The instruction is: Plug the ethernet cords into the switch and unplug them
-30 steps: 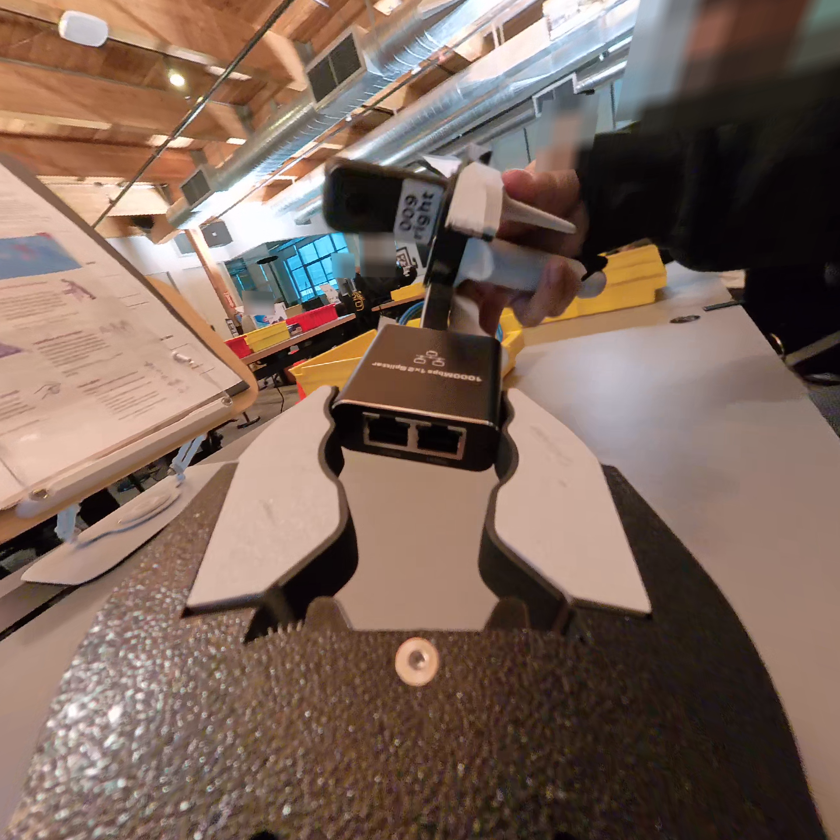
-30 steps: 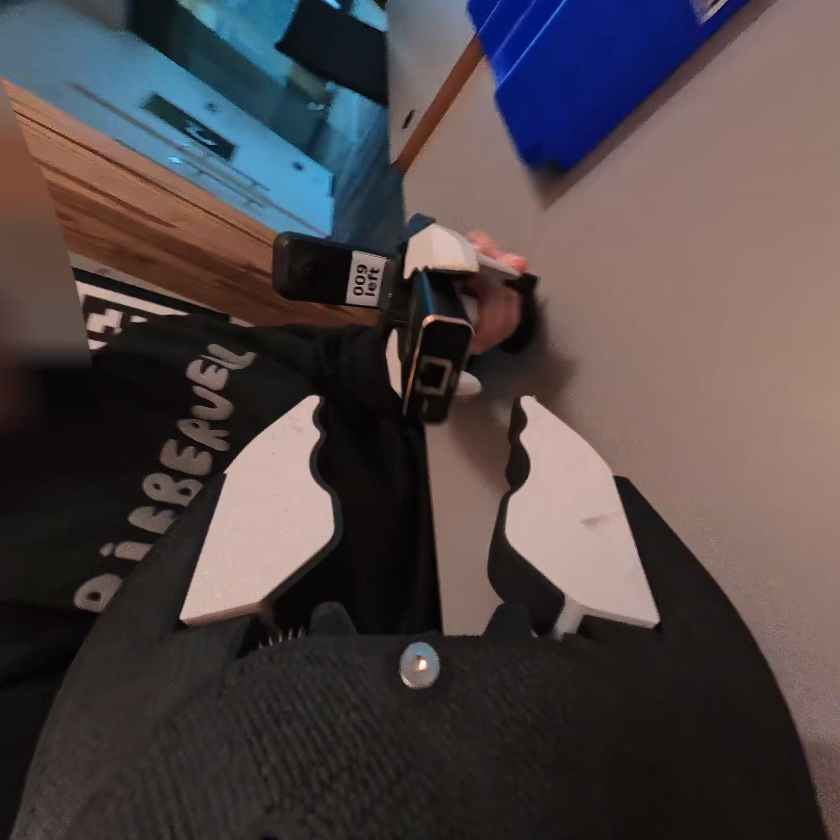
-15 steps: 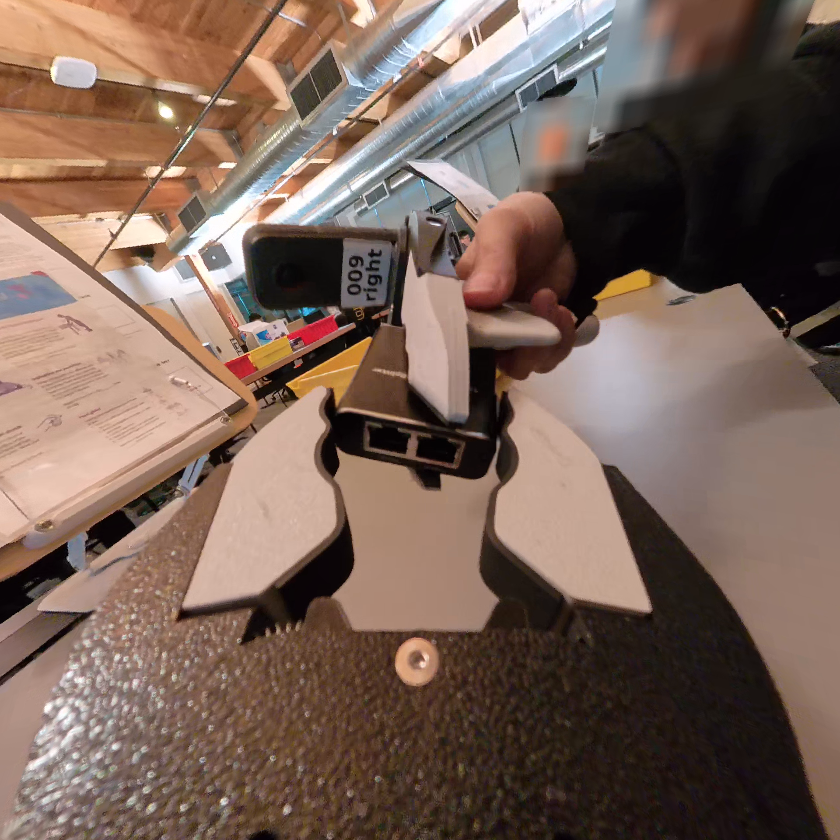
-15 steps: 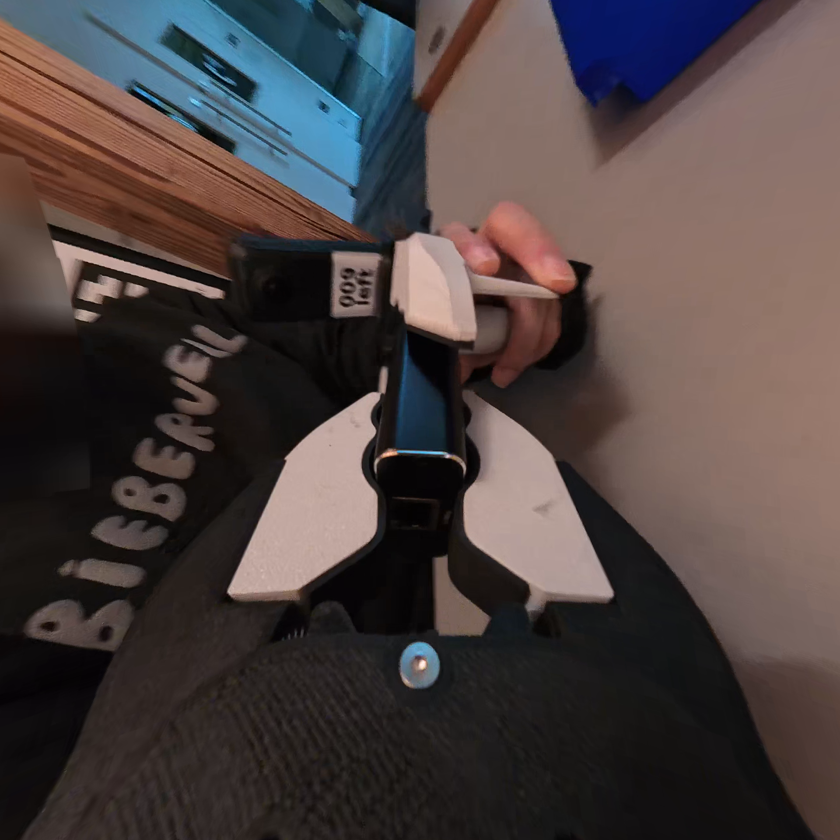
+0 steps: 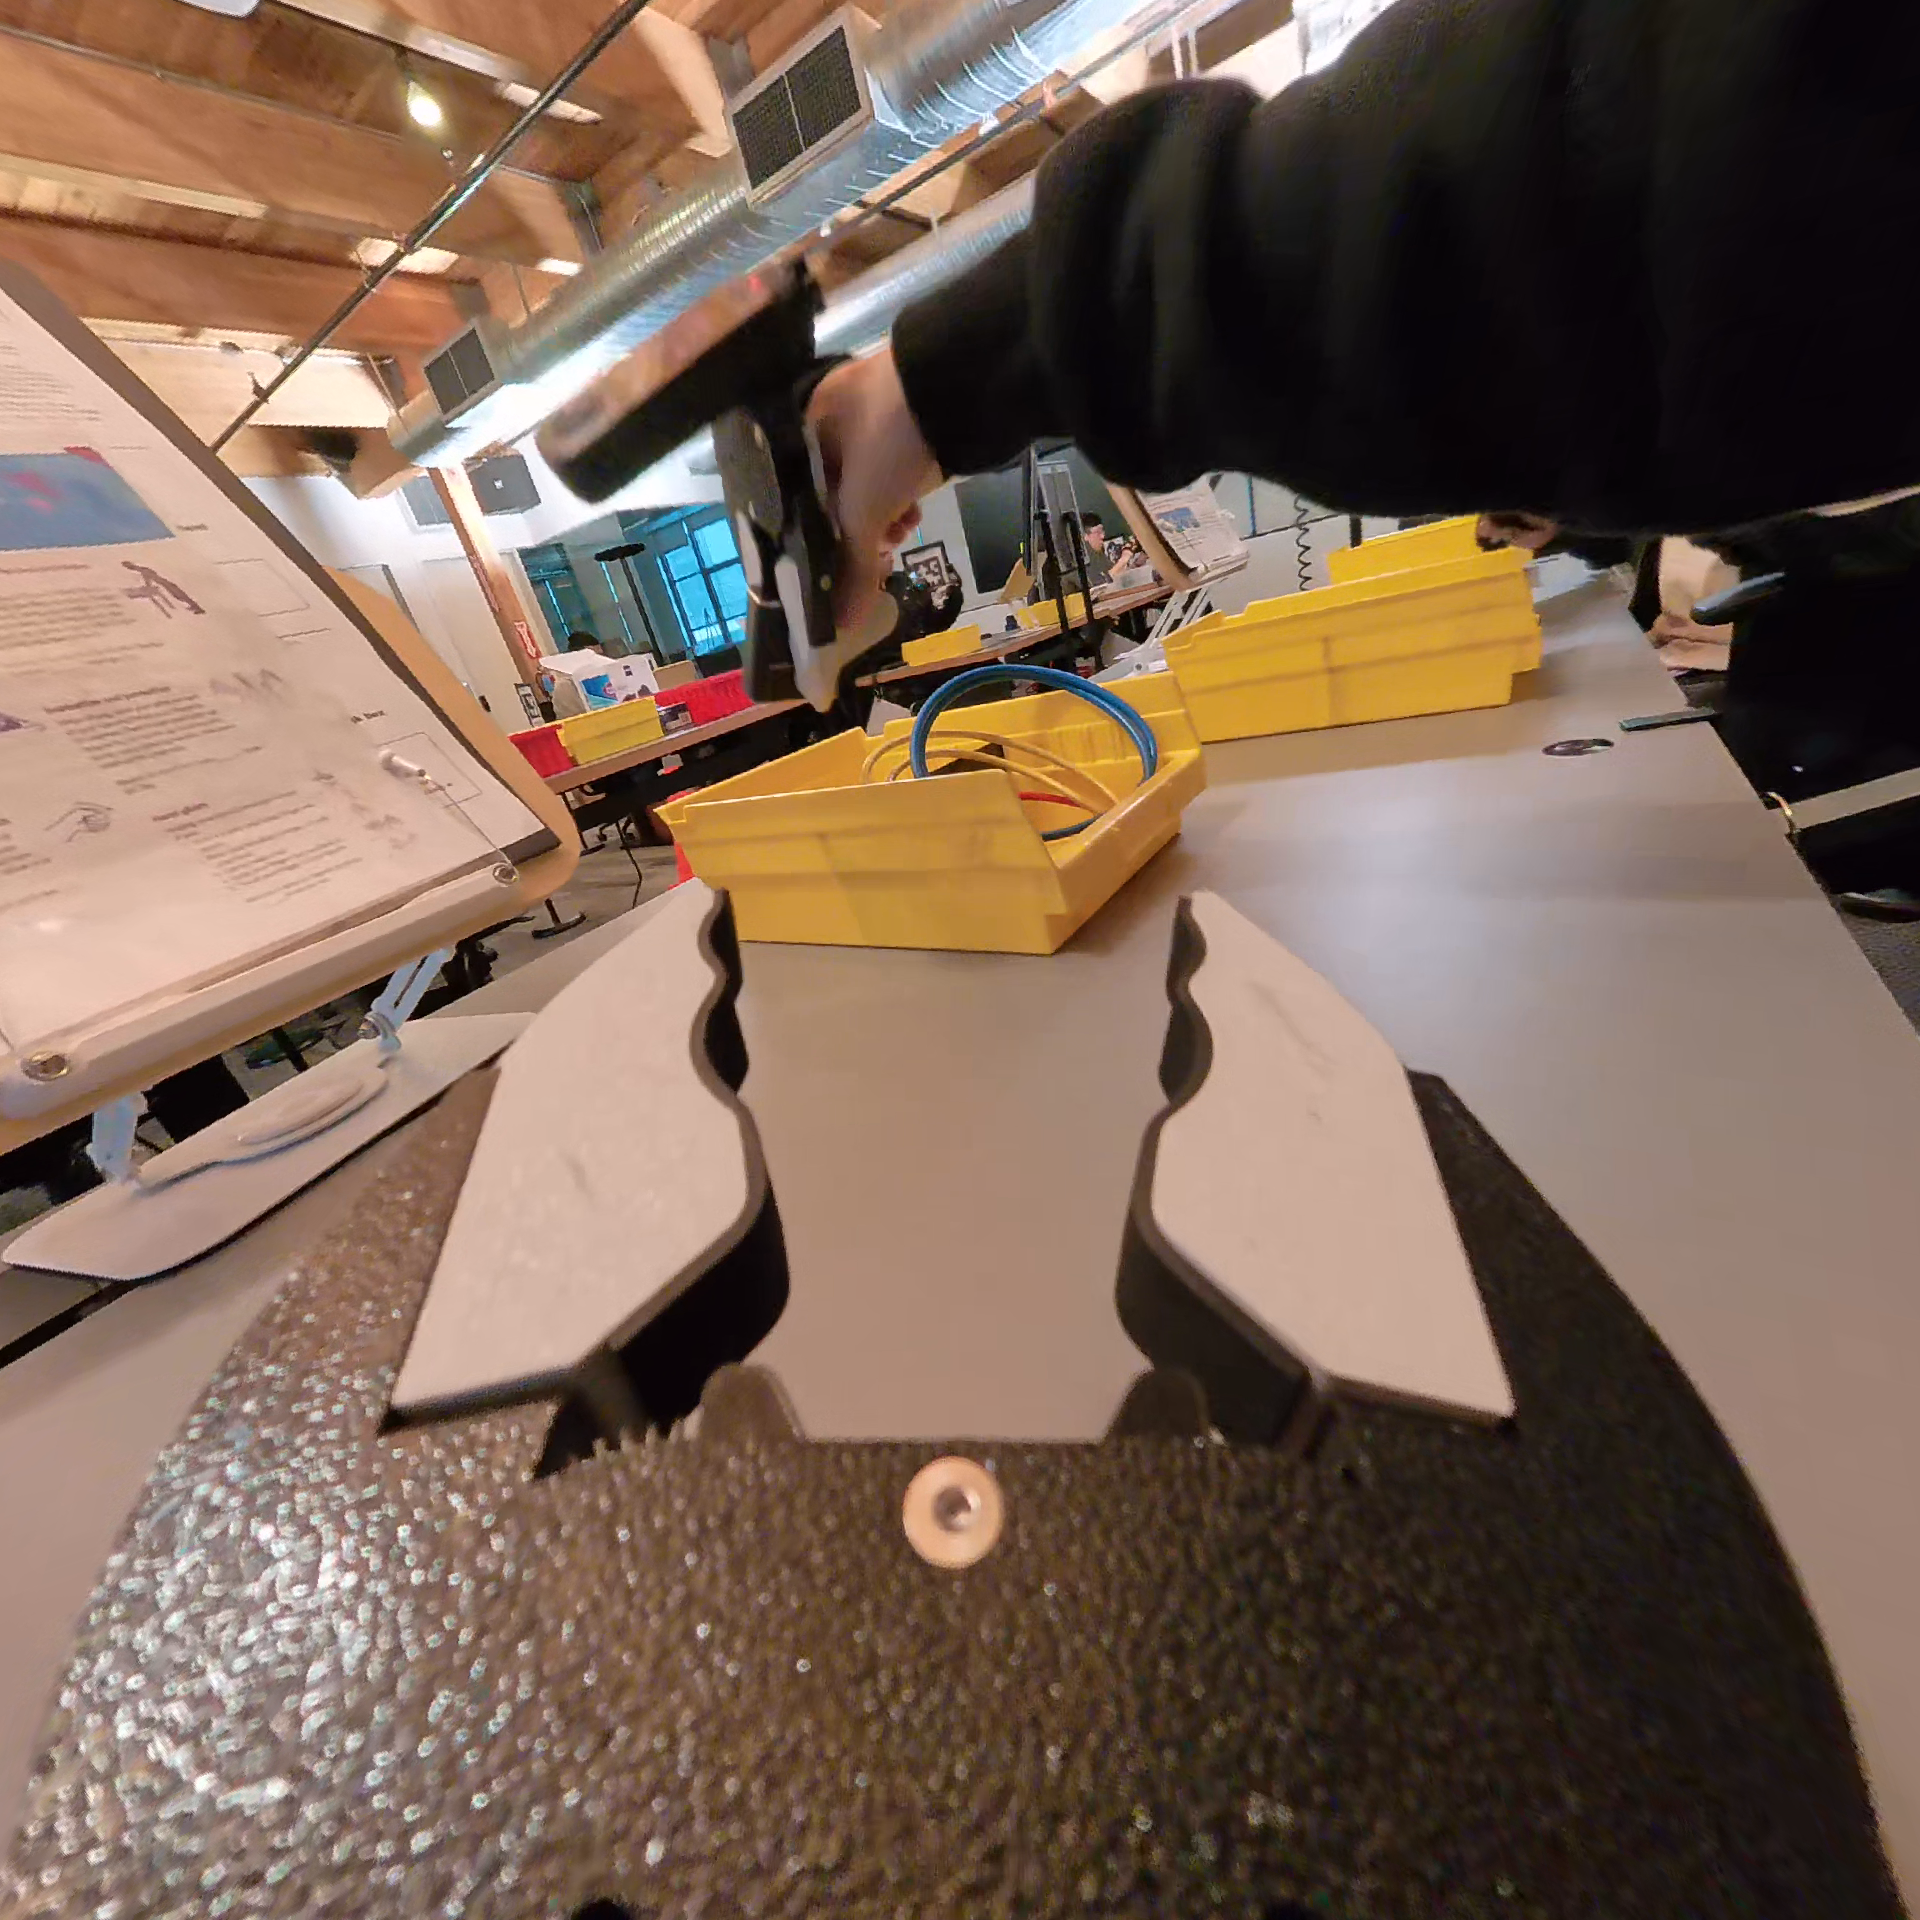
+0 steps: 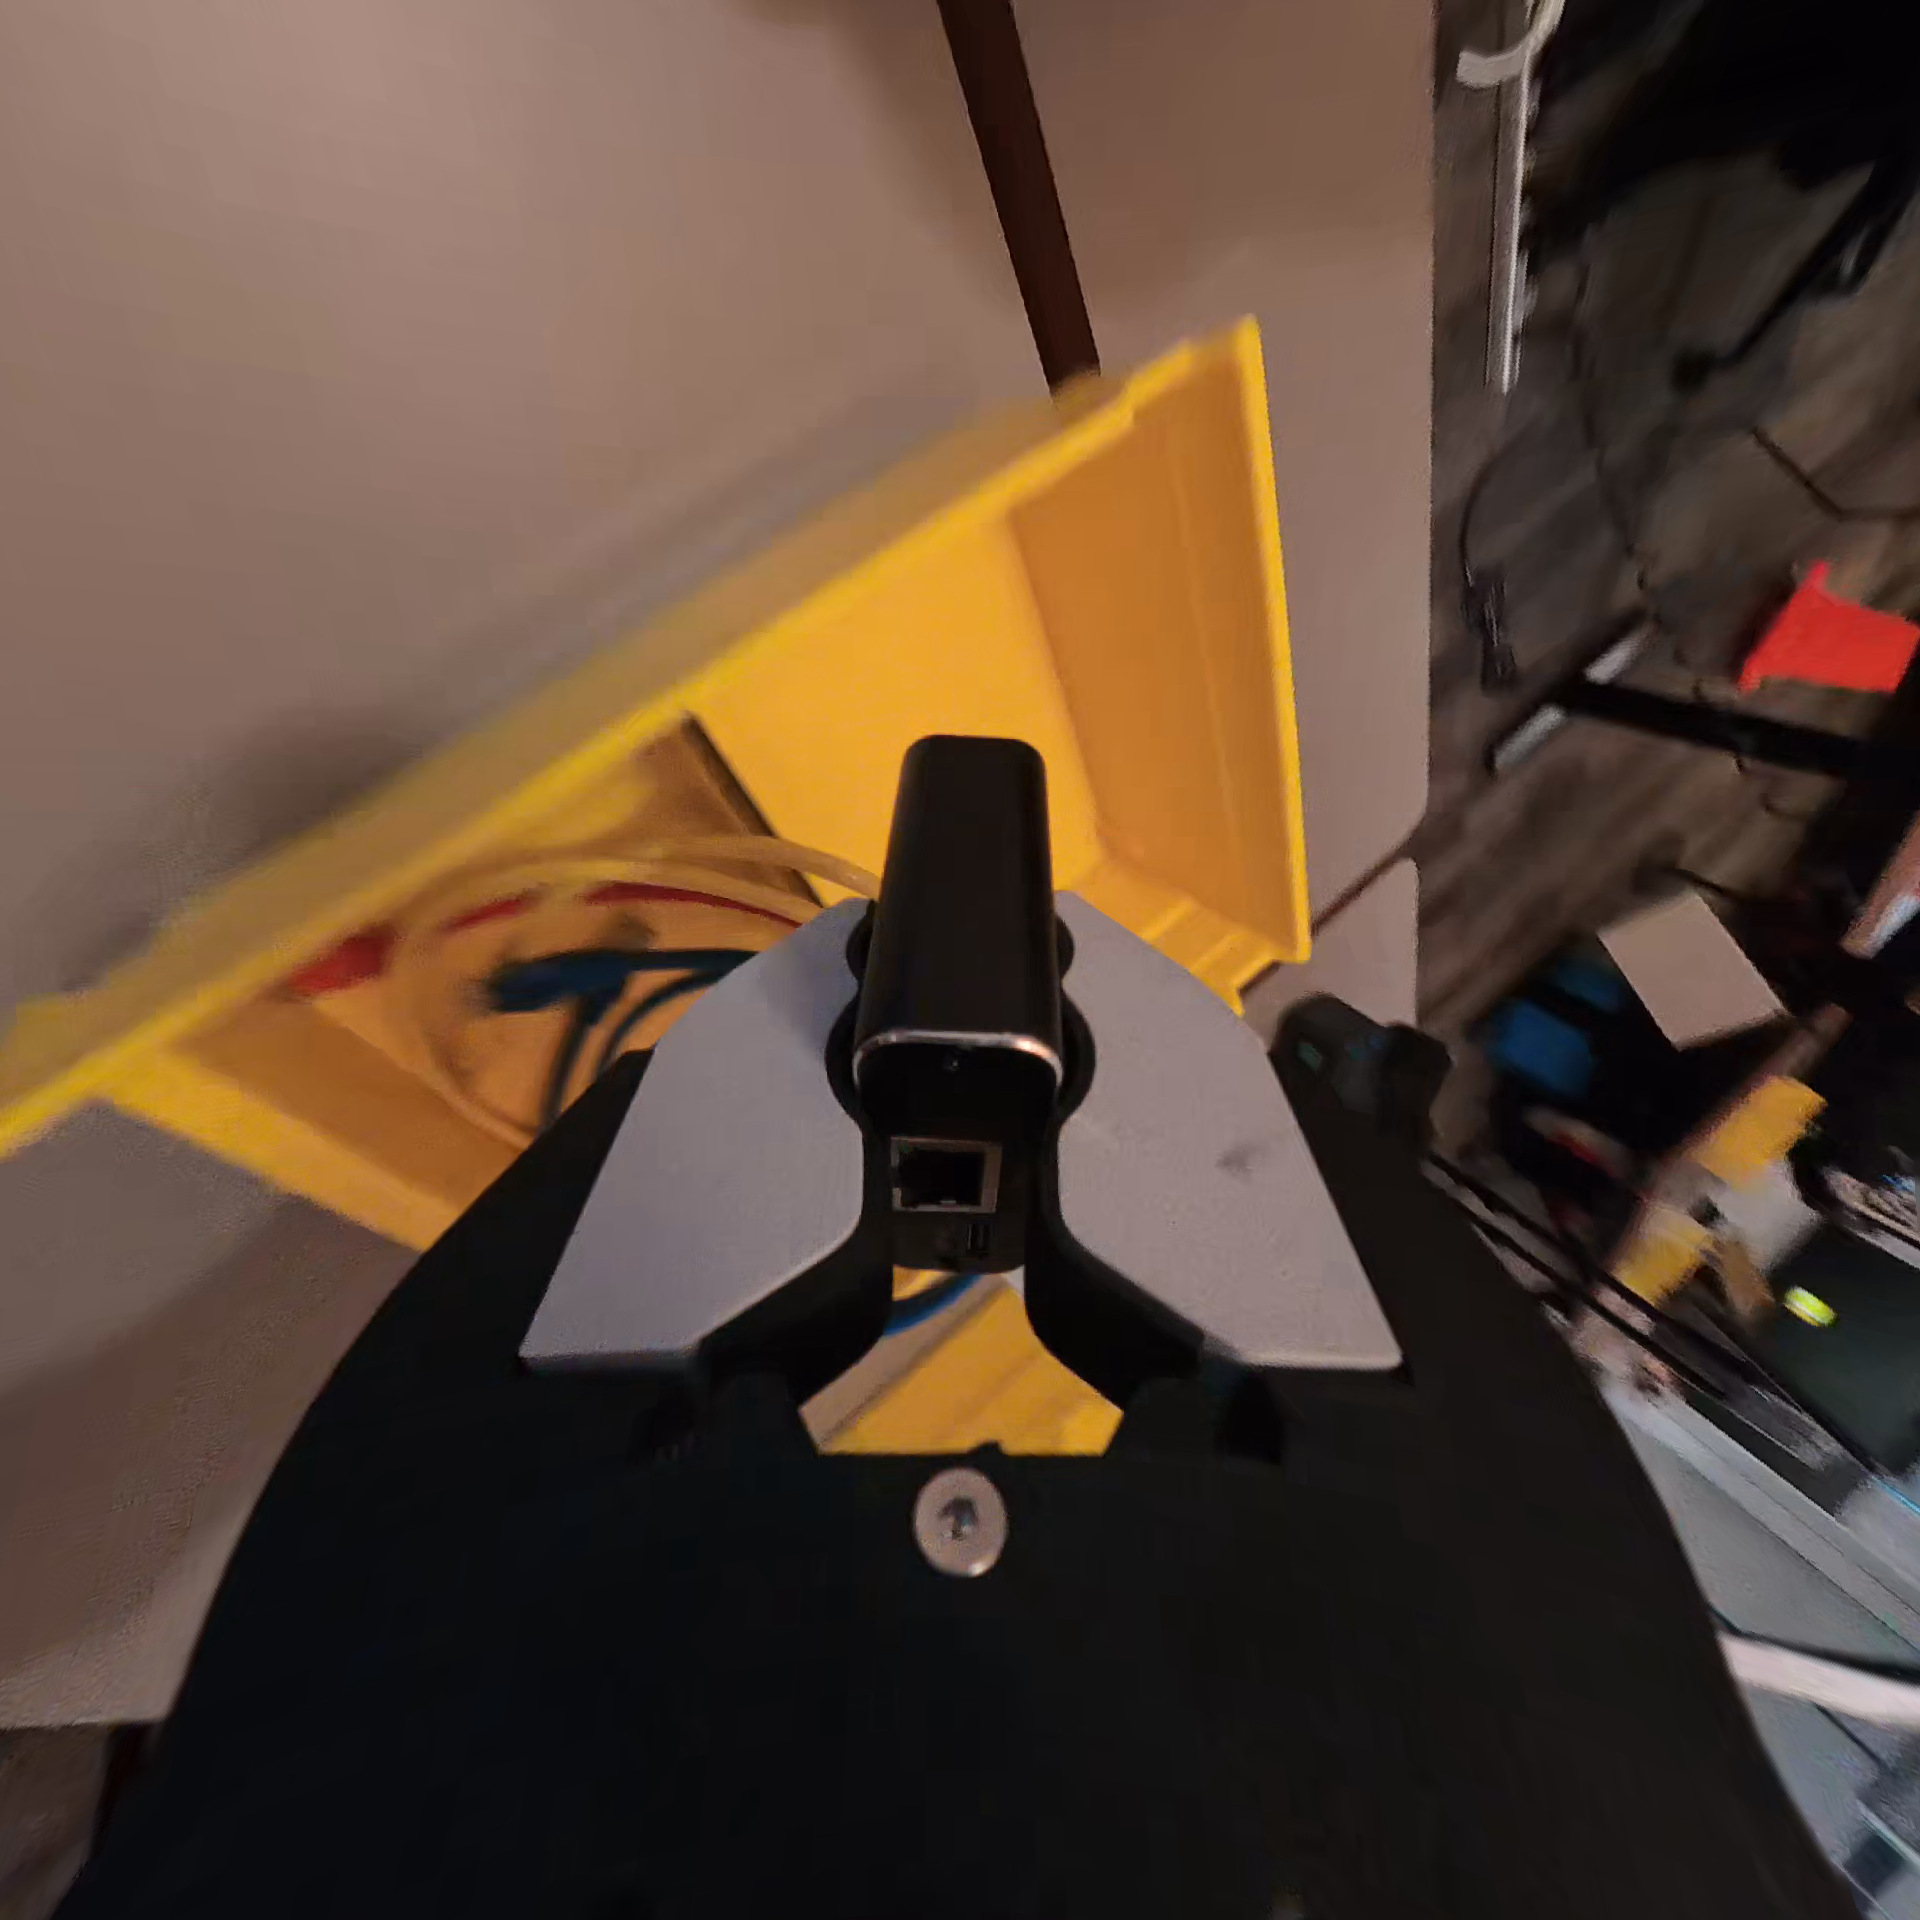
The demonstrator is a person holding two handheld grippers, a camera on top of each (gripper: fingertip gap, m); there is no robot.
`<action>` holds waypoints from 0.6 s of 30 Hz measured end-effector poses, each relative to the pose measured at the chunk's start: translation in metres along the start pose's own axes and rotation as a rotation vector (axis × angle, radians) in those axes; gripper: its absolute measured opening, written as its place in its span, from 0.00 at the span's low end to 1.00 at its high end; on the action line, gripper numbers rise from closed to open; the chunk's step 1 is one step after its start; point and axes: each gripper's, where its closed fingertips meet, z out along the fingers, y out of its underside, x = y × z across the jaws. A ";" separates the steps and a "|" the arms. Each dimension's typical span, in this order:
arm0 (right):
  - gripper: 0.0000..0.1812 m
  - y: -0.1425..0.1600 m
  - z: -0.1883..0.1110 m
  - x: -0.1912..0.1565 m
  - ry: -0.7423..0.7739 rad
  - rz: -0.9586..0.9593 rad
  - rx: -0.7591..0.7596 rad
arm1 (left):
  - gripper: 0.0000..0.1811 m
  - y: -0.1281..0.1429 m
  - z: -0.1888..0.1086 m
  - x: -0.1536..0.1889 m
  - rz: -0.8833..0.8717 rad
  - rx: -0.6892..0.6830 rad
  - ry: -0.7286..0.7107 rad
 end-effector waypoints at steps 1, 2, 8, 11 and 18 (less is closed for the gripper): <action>0.15 0.006 0.013 0.004 -0.001 -0.029 -0.047 | 0.43 0.000 0.000 -0.001 -0.004 0.001 -0.001; 0.15 0.010 0.026 0.003 -0.018 -0.056 -0.066 | 0.43 0.000 -0.001 -0.001 -0.007 0.004 -0.004; 0.15 0.006 0.070 -0.010 -0.152 -0.127 -0.131 | 0.42 -0.001 0.000 0.002 -0.039 0.008 0.028; 0.15 0.009 0.081 -0.019 -0.241 -0.152 -0.194 | 0.42 0.001 0.001 0.004 -0.035 -0.005 0.041; 0.22 0.002 0.089 -0.012 -0.234 -0.170 -0.173 | 0.42 0.002 0.002 0.007 -0.041 -0.007 0.058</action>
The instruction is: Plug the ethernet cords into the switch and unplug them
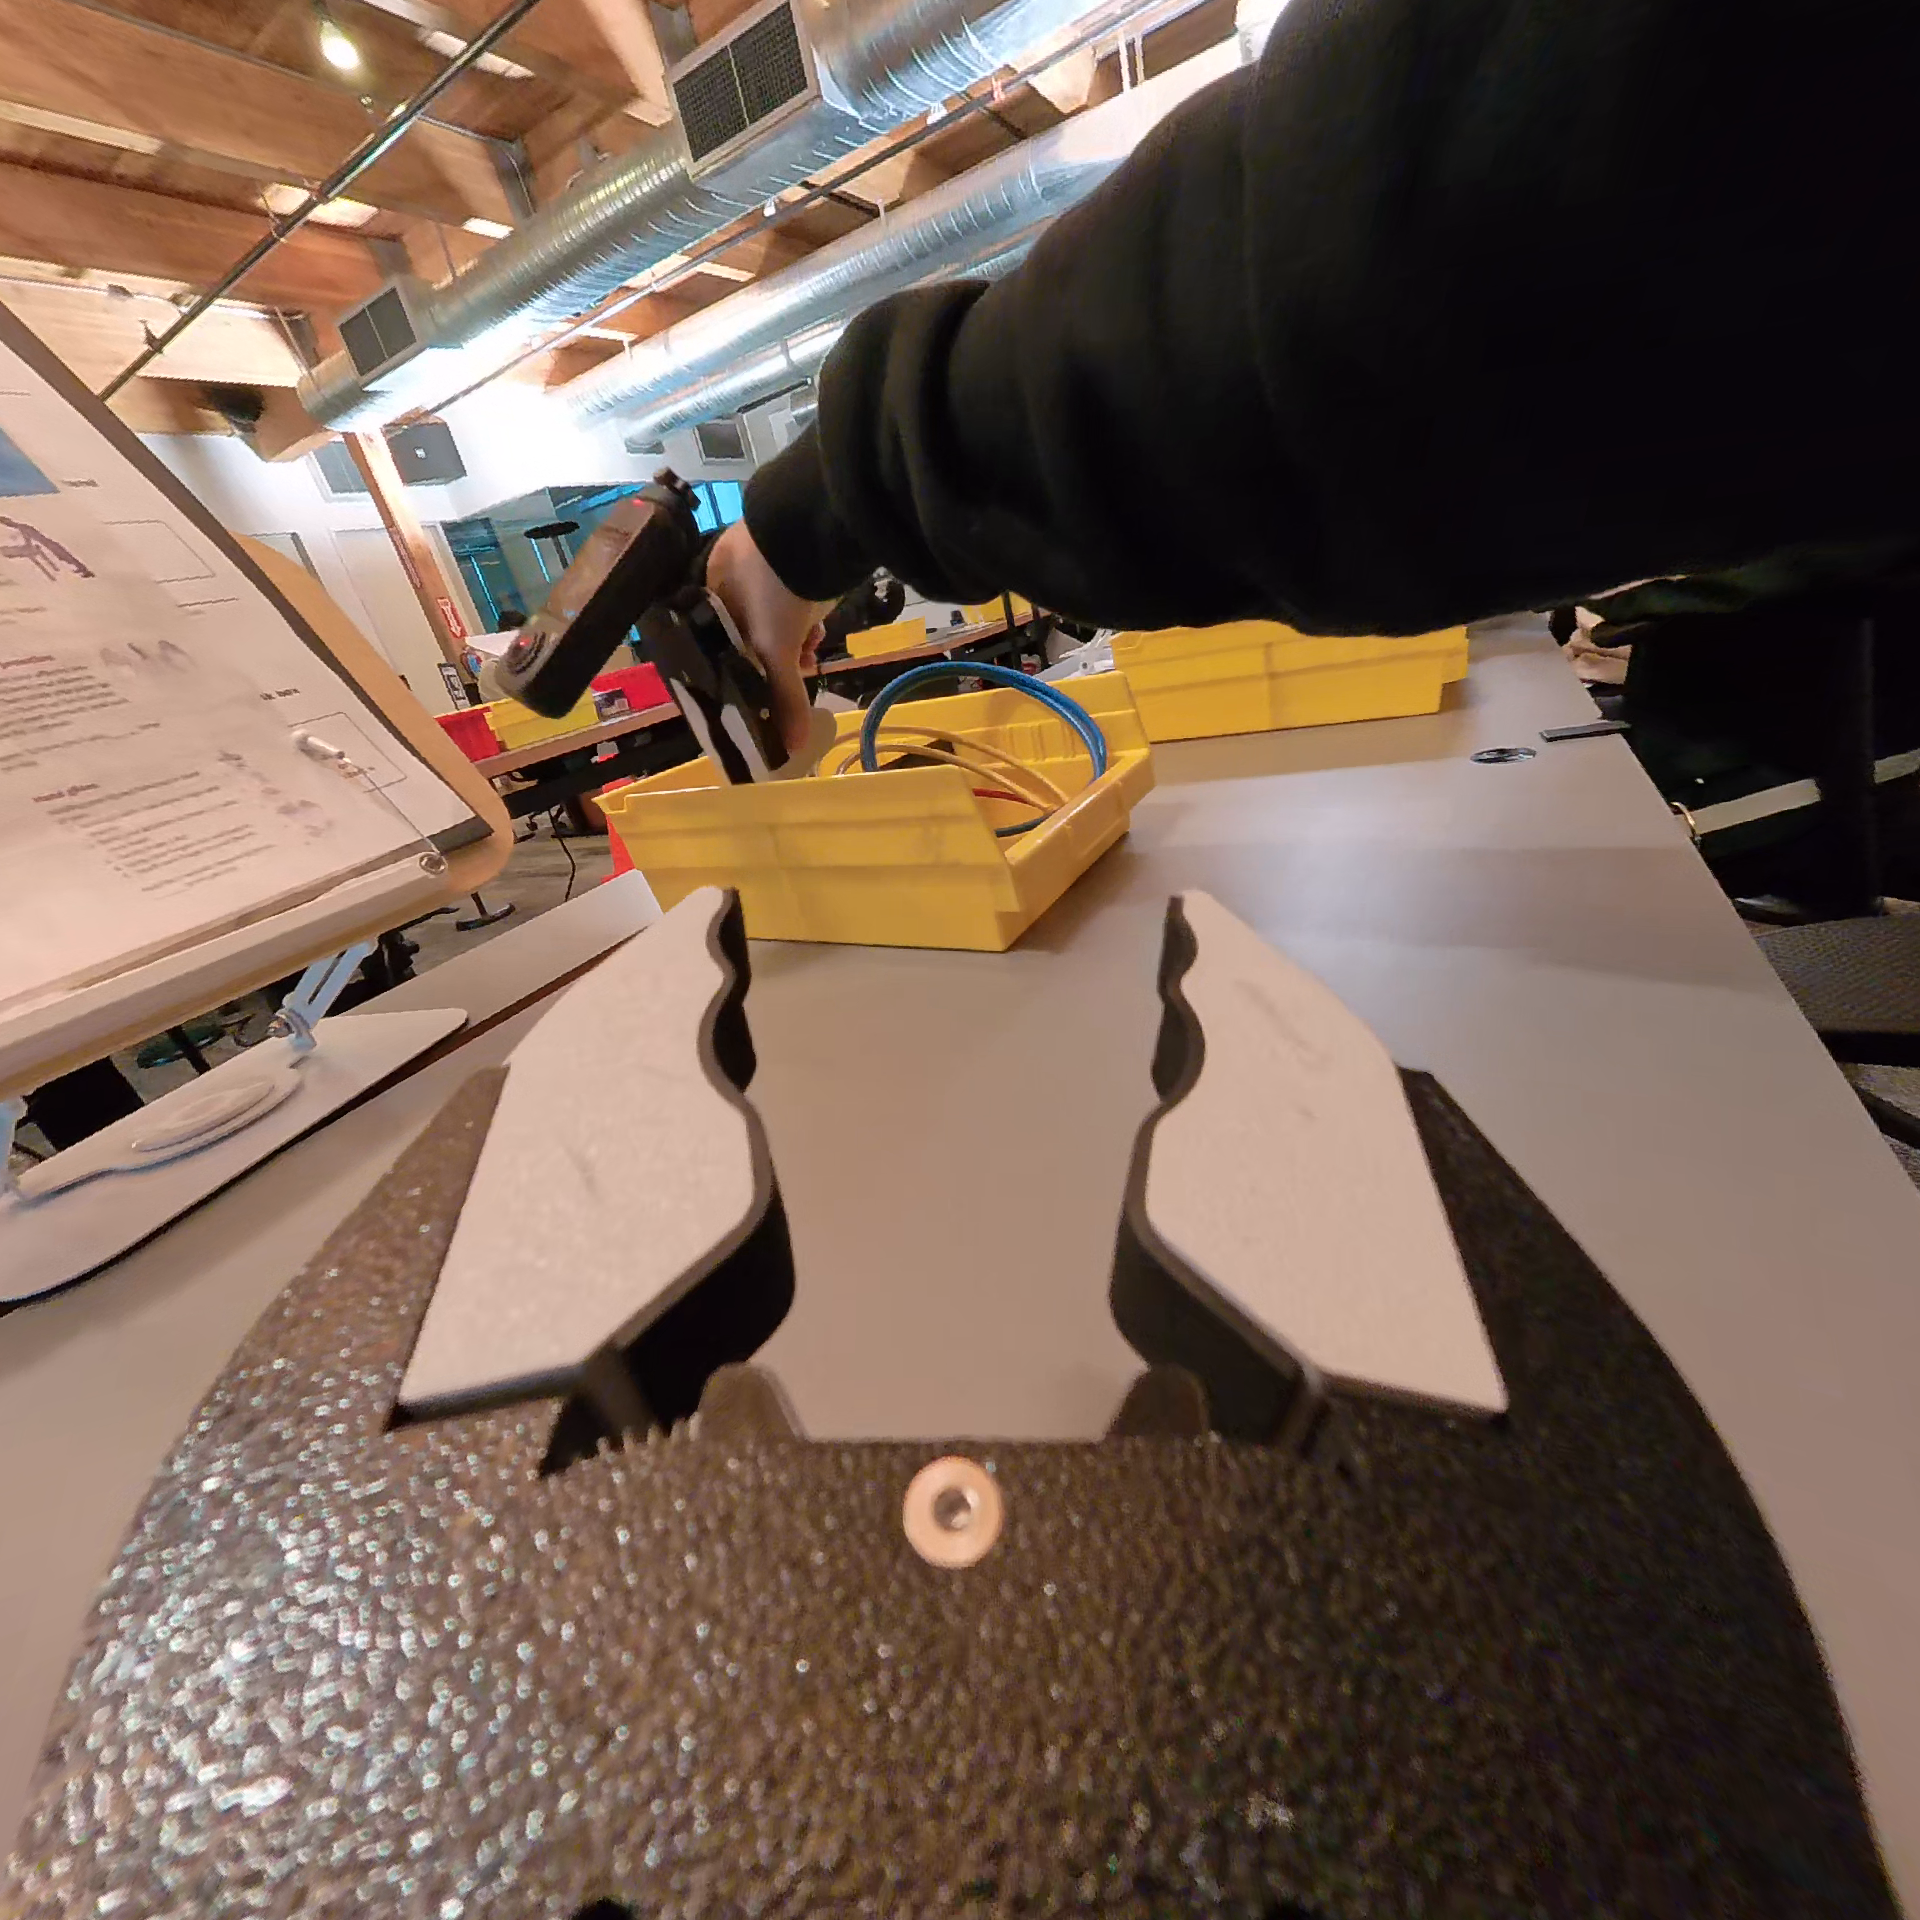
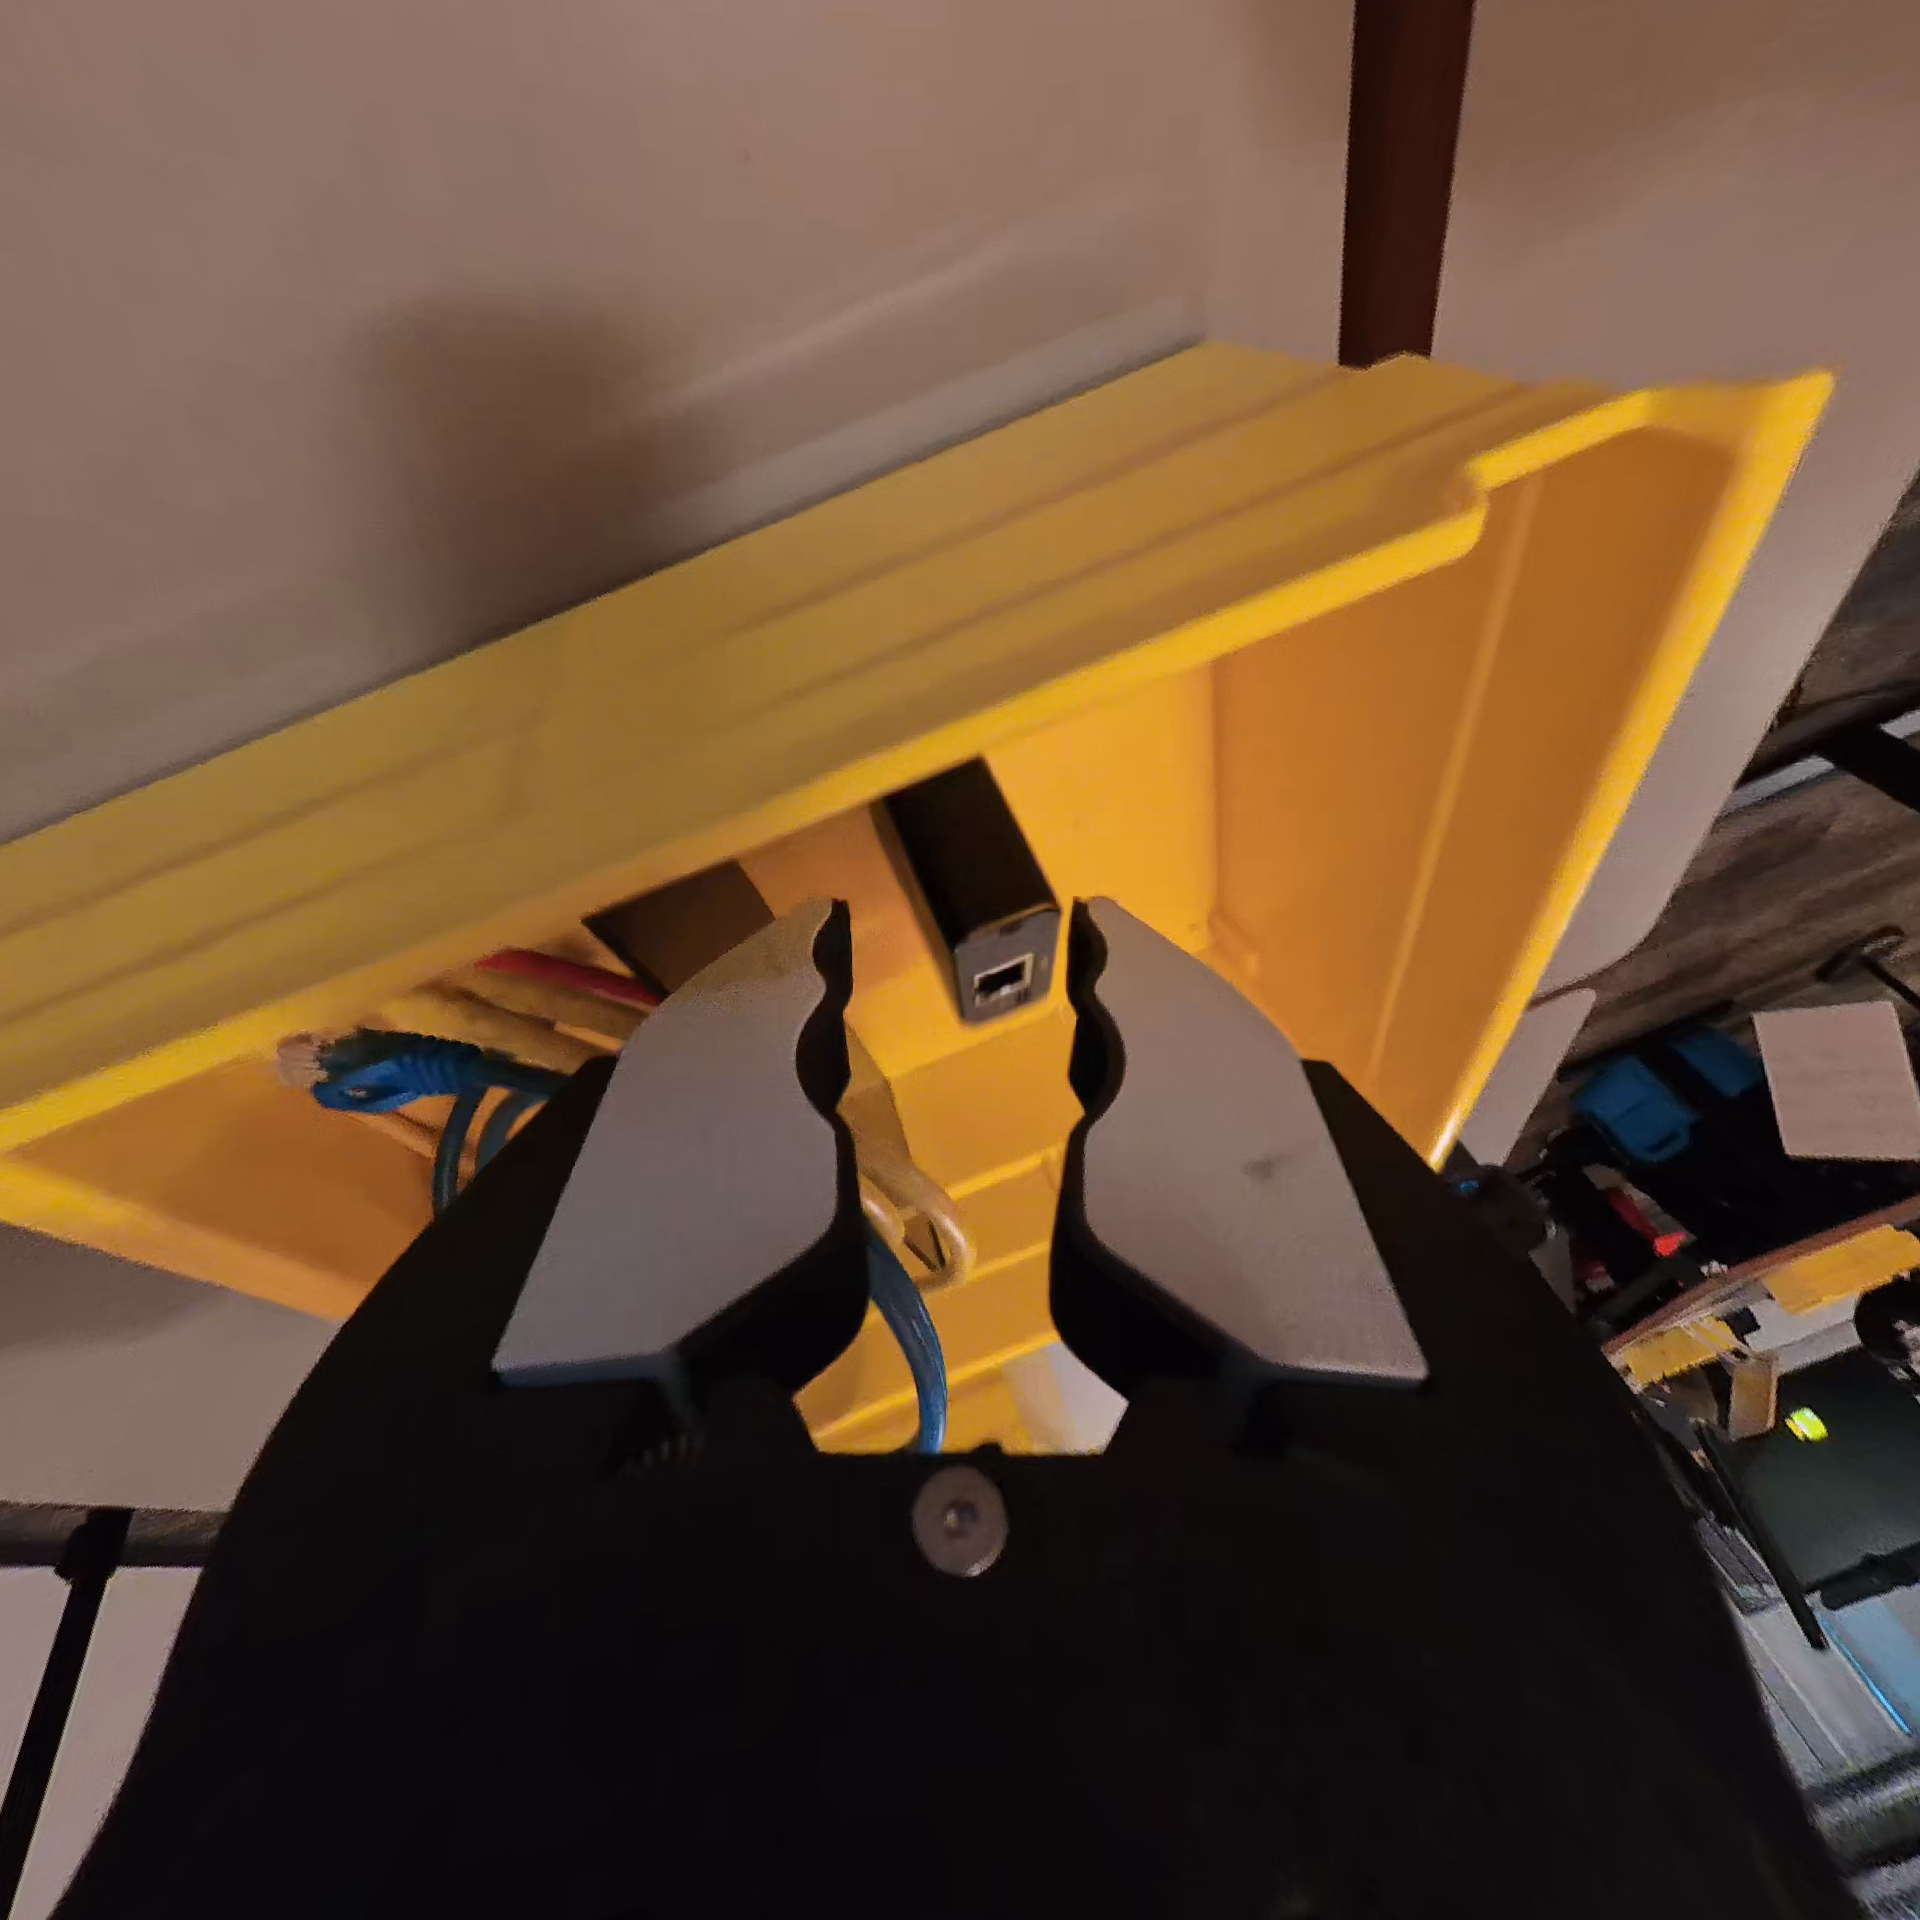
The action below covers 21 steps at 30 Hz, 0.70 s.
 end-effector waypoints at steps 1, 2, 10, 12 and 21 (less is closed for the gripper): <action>0.22 0.002 -0.004 0.001 0.008 0.002 -0.002 | 0.41 0.000 0.000 0.000 -0.001 -0.002 0.002; 0.22 0.006 -0.008 0.003 0.020 0.003 0.007 | 0.41 0.001 0.000 0.001 -0.001 -0.004 0.003; 0.29 0.062 -0.078 -0.032 0.267 0.318 0.357 | 0.41 0.007 0.001 -0.002 0.017 -0.036 -0.013; 0.33 0.086 -0.084 -0.072 0.274 0.444 0.479 | 0.41 0.010 0.002 -0.001 0.030 -0.054 -0.015; 0.43 0.156 -0.053 -0.207 0.296 0.863 1.012 | 0.38 0.038 0.038 -0.005 0.004 -0.267 -0.098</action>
